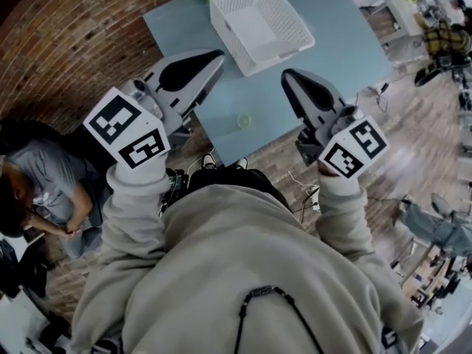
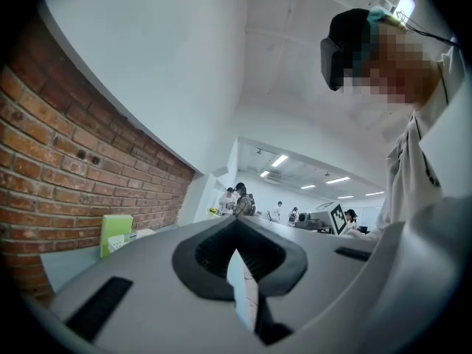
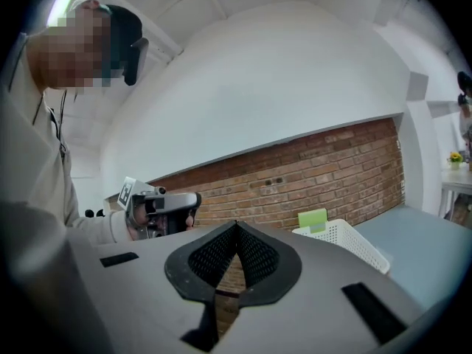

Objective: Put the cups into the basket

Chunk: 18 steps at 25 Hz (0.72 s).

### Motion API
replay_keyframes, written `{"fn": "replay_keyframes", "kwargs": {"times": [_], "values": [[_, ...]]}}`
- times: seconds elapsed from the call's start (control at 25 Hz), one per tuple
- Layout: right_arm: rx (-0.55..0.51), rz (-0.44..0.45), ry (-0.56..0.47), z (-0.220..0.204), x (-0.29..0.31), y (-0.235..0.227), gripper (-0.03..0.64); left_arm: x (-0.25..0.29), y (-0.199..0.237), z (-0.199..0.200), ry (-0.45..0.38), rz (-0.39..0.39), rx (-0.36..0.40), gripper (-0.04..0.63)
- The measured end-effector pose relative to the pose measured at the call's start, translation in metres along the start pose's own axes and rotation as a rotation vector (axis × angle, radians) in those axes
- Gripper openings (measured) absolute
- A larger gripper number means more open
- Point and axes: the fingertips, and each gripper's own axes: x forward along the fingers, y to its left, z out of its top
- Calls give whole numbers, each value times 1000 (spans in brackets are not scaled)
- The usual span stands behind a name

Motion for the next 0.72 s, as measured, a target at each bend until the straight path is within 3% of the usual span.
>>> {"fn": "replay_keyframes", "kwargs": {"times": [0.2,0.44,0.72], "values": [[22,4,2,0,-6,-14,11,14,-1,3,-10,28,5,-2],[16,46,-52,23,-3,-13,11,9,-14,10,9,-1,30,-2],[-12,72,-15,18,1,-8,11,11,-14,5,20,-8,24,-2]]}}
